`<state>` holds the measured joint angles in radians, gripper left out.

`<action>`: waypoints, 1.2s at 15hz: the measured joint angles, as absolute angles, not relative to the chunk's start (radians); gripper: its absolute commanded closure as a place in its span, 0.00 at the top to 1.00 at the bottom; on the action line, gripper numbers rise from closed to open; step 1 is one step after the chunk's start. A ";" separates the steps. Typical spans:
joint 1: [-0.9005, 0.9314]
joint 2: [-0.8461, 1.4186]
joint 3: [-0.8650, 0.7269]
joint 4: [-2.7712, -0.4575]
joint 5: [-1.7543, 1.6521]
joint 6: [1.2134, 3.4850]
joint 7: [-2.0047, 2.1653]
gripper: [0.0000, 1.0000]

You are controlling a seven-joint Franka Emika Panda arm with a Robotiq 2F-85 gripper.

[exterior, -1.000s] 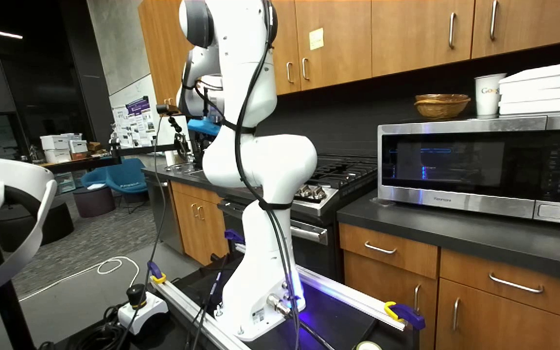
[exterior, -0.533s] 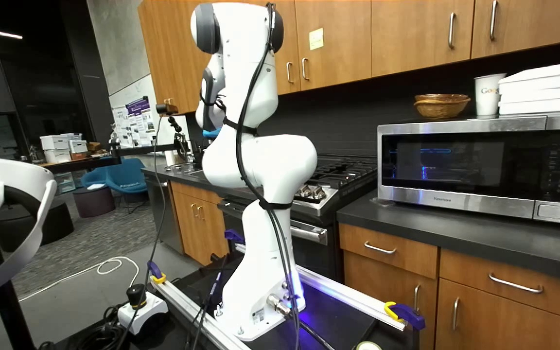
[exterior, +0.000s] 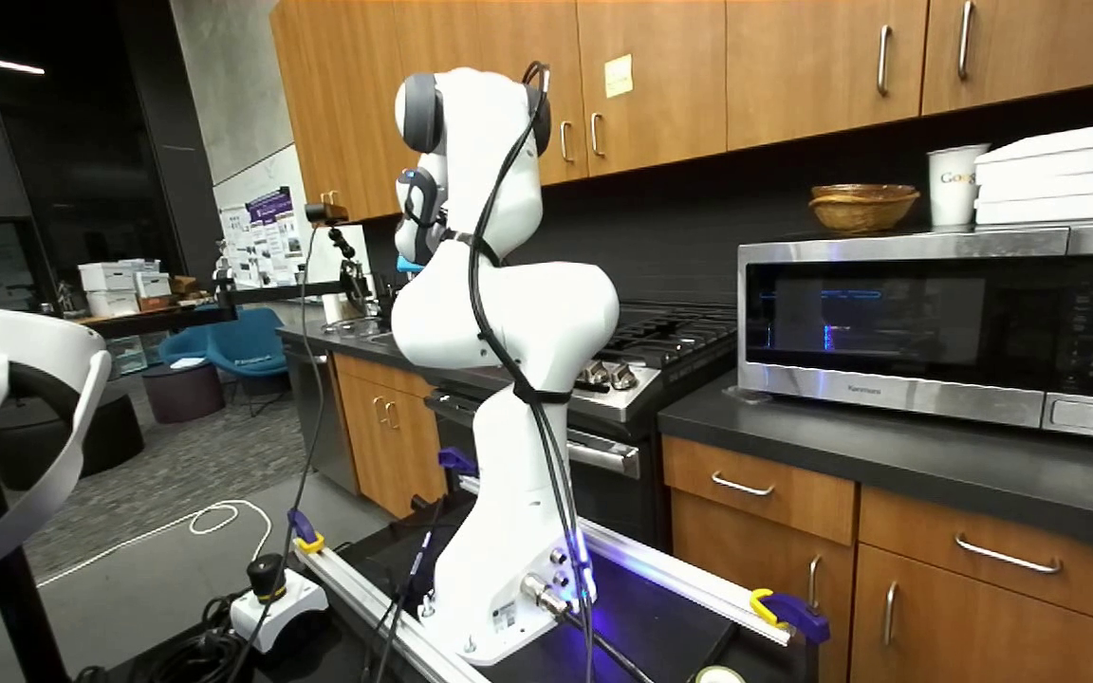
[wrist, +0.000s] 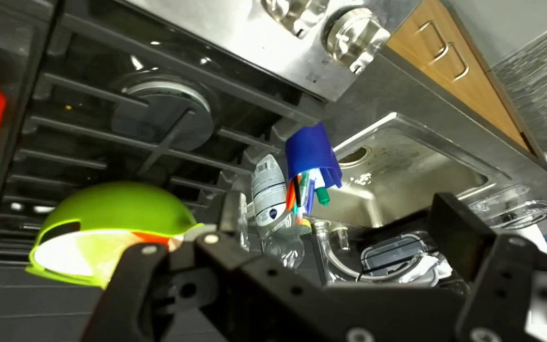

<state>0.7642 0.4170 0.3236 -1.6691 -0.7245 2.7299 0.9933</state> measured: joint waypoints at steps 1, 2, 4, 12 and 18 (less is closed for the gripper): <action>0.781 0.457 0.327 -1.616 -0.709 2.698 0.993 1.00; 0.803 0.491 0.318 -1.566 -0.683 2.675 0.985 1.00; 0.853 0.546 0.271 -1.472 -0.636 2.640 0.953 1.00; 0.891 0.653 0.159 -1.266 -0.704 2.592 0.933 1.00; 0.894 0.665 0.120 -1.254 -0.759 2.589 0.934 1.00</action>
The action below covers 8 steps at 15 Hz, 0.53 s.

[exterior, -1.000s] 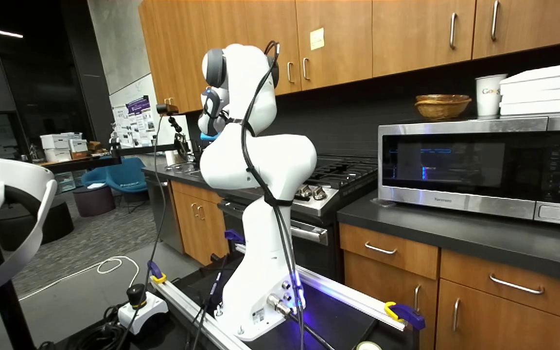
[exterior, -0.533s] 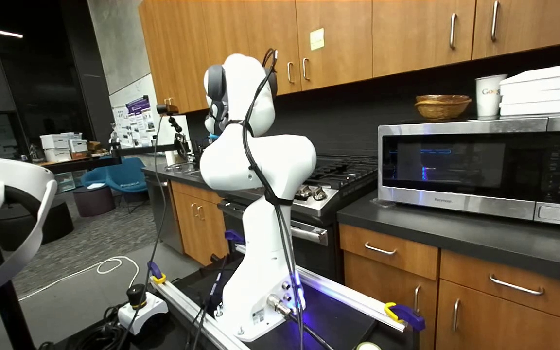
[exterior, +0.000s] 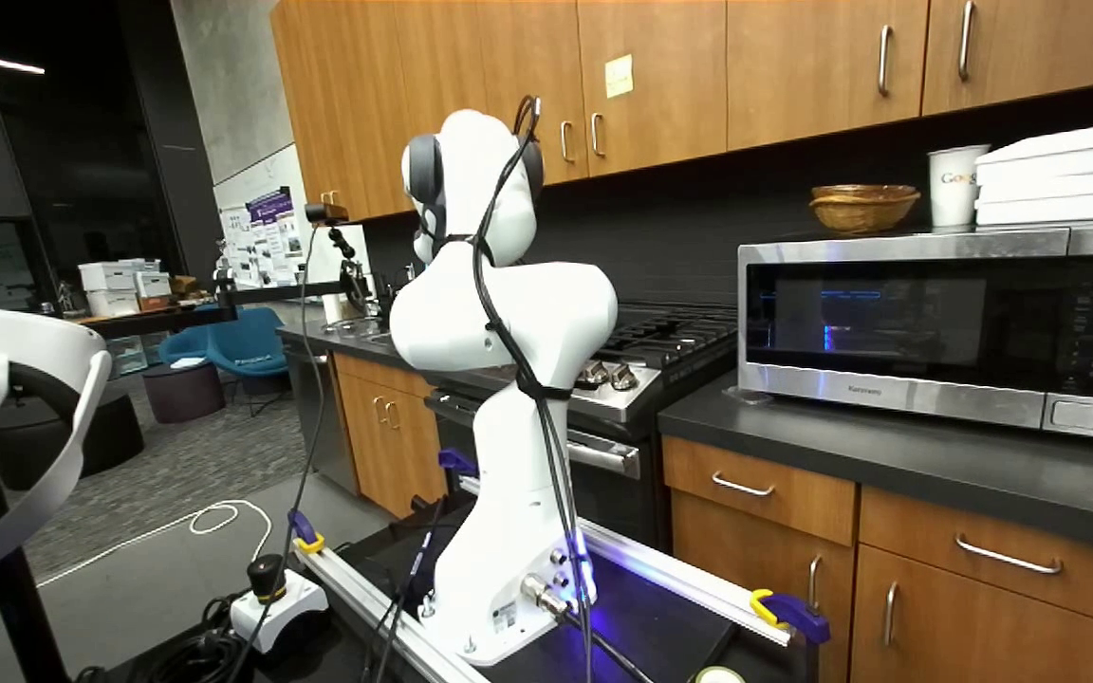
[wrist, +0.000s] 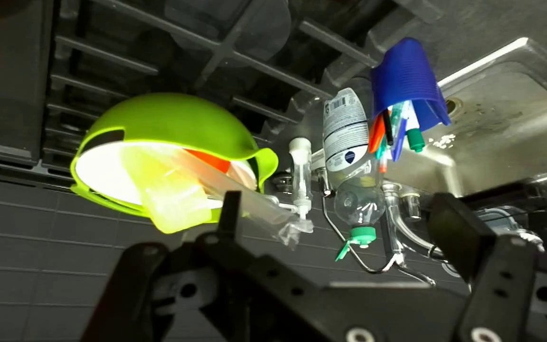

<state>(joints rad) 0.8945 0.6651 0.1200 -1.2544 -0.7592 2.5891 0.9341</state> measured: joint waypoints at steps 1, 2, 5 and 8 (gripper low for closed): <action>0.894 0.666 0.111 -1.255 -0.762 2.589 0.937 1.00; 0.894 0.667 0.101 -1.255 -0.762 2.589 0.941 1.00; 0.893 0.668 0.072 -1.263 -0.763 2.589 0.971 1.00; 0.884 0.668 0.069 -1.275 -0.741 2.593 1.040 1.00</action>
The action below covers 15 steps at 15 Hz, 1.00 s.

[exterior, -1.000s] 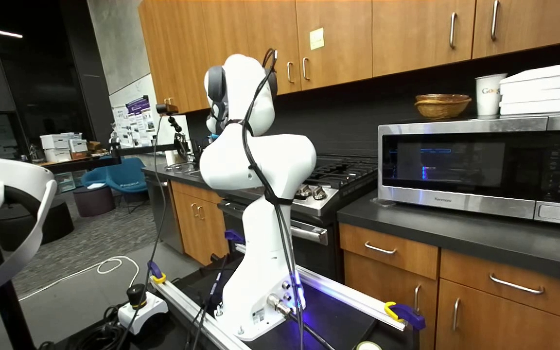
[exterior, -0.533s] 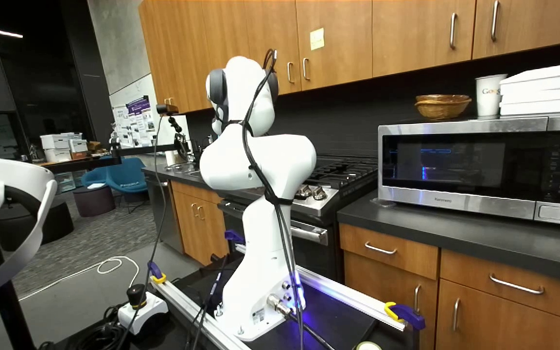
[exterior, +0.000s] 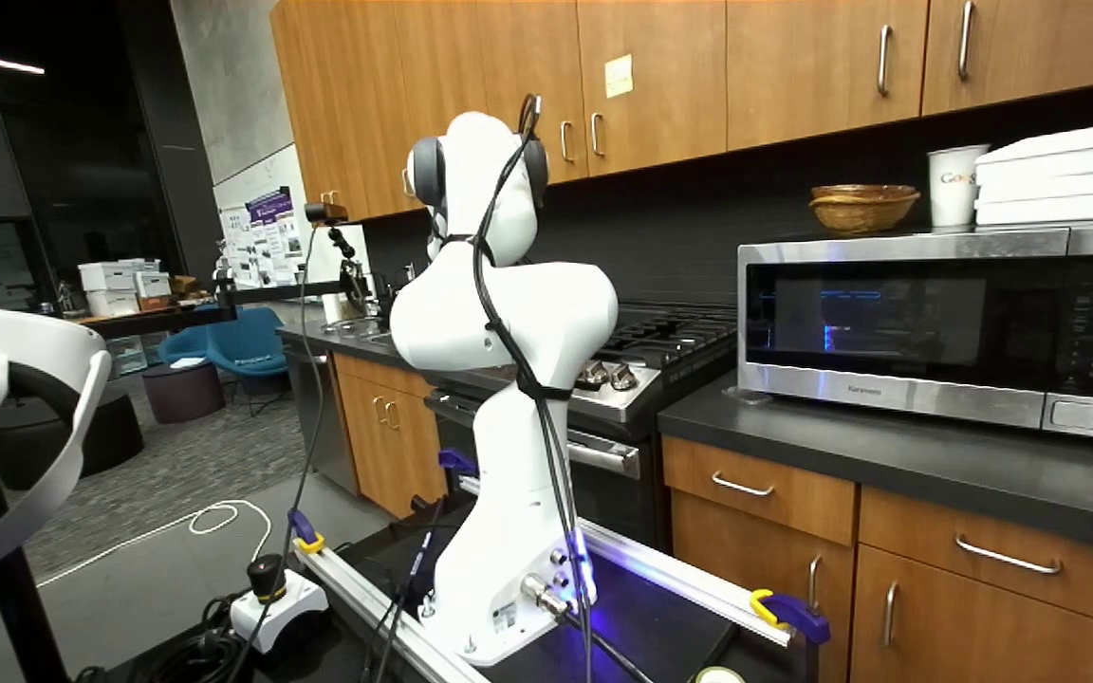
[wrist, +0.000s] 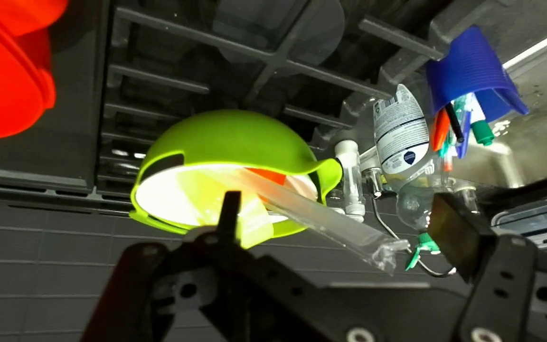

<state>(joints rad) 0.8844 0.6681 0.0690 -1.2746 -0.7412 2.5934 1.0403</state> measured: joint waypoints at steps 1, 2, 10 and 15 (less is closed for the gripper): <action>0.883 0.668 0.069 -1.277 -0.732 2.601 1.076 1.00; 0.883 0.667 0.068 -1.279 -0.730 2.617 1.118 1.00; 0.890 0.665 -0.020 -1.347 -0.787 2.852 1.349 1.00; 0.993 0.672 -0.257 -1.356 -1.046 3.070 1.604 1.00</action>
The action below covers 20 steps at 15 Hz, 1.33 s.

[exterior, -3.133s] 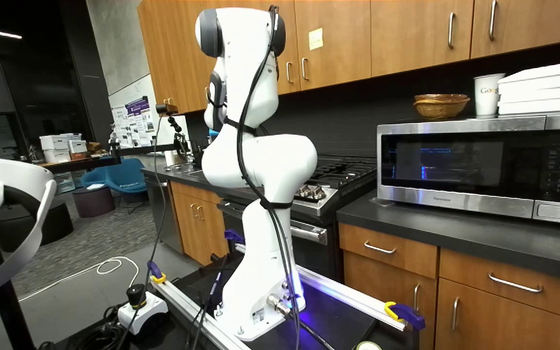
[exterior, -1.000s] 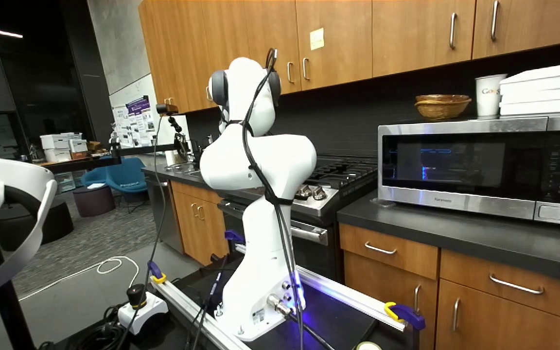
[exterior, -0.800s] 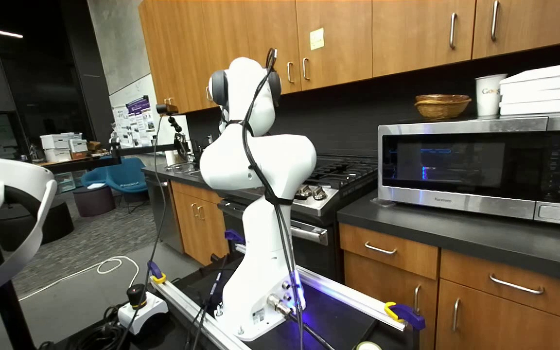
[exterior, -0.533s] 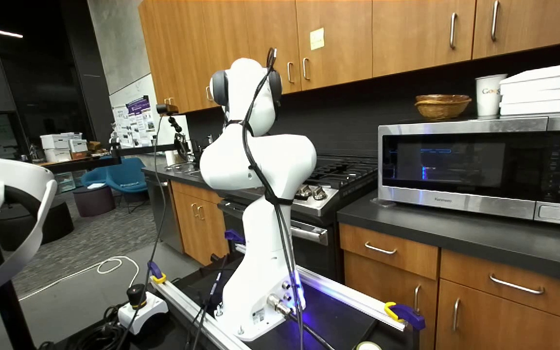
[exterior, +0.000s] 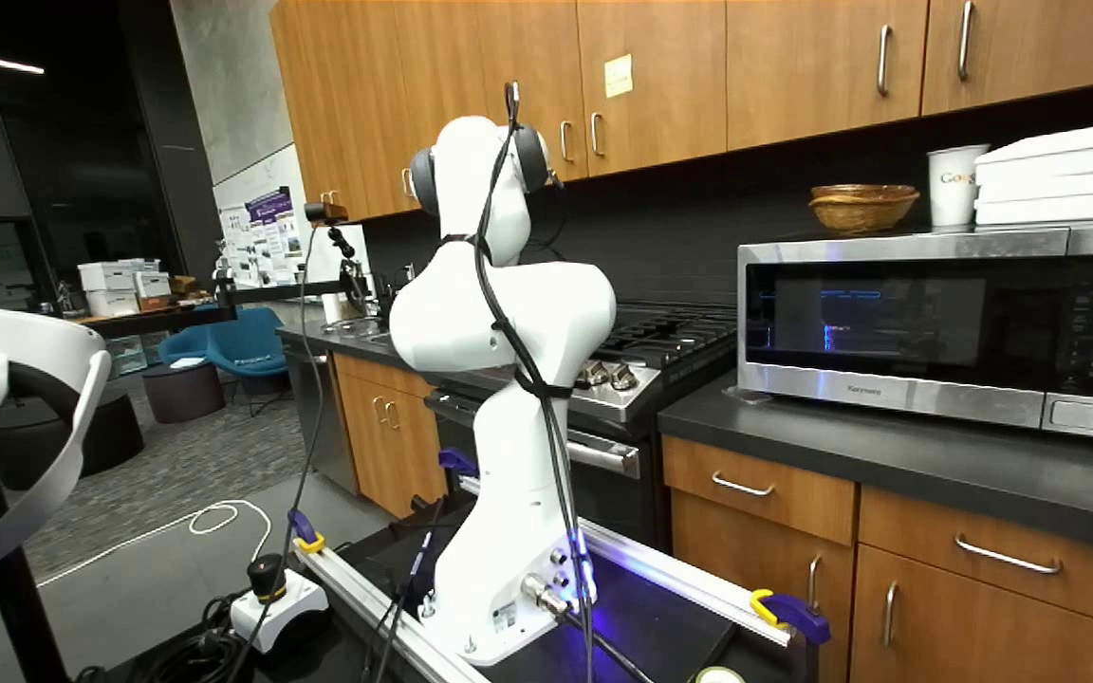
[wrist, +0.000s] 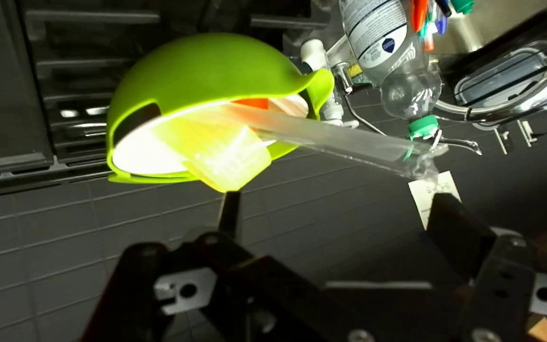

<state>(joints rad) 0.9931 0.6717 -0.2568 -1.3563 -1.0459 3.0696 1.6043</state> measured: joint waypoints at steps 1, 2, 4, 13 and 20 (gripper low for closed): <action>1.013 0.673 -0.290 -1.356 -1.073 3.089 1.642 1.00; 1.030 0.674 -0.315 -1.357 -1.090 3.100 1.671 1.00; 1.050 0.672 -0.323 -1.369 -1.094 3.103 1.691 1.00; 1.030 0.607 -0.145 -1.564 -0.981 3.091 1.612 1.00; 1.036 0.580 -0.152 -1.565 -1.017 3.107 1.605 1.00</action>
